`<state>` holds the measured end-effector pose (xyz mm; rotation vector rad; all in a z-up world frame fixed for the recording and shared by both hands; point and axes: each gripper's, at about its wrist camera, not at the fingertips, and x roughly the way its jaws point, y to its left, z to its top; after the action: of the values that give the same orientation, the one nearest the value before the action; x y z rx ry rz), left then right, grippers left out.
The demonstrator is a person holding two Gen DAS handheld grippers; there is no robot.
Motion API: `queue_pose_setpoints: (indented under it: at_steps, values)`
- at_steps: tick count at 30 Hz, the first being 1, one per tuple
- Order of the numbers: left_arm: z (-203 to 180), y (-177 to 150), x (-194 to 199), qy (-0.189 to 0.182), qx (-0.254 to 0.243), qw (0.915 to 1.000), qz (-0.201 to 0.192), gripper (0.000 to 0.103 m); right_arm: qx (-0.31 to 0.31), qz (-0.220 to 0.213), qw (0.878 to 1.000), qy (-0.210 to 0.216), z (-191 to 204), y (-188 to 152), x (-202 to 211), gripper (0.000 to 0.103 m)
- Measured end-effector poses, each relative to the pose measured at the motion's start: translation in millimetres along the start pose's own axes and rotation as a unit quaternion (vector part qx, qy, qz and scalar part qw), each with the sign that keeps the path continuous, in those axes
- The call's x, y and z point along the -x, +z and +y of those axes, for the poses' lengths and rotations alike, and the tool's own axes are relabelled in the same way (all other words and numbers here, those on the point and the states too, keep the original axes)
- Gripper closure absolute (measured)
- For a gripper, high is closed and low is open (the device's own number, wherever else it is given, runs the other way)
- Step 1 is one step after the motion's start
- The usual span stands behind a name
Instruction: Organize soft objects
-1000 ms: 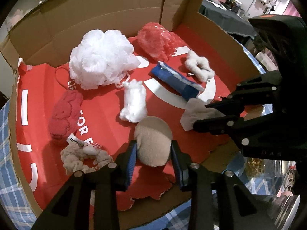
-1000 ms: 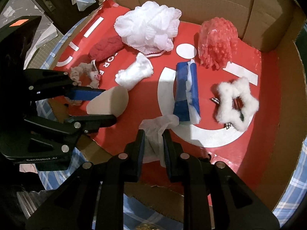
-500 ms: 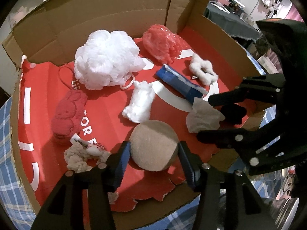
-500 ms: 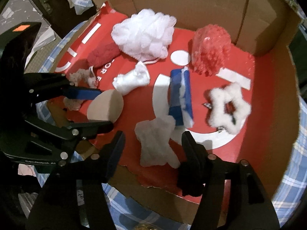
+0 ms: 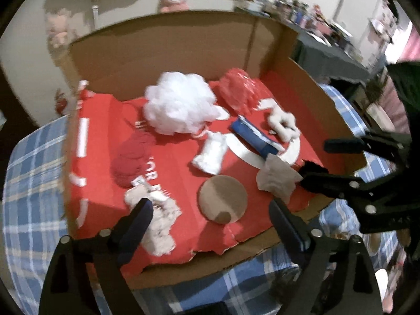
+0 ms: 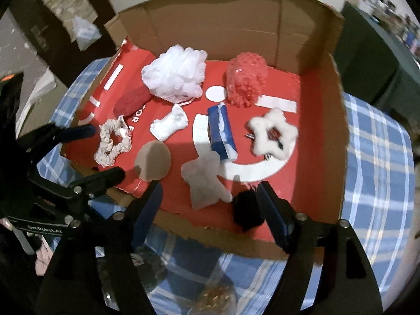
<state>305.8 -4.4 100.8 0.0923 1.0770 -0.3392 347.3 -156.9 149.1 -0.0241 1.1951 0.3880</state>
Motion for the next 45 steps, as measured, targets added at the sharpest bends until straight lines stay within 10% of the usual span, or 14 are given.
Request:
queue_pose_setpoints:
  at_steps: [19, 45]
  values:
    - [15.5, -25.2, -1.6, 0.059, 0.094, 0.9938, -0.001, 0.002, -0.054, -0.016, 0.997, -0.051, -2.3, -27.9, -15.2, 0.028]
    - [12.4, -29.7, -9.9, 0.086, 0.089, 0.9923, 0.001, 0.002, -0.066, -0.02, 0.996, -0.064, -7.9, -32.3, -21.2, 0.028]
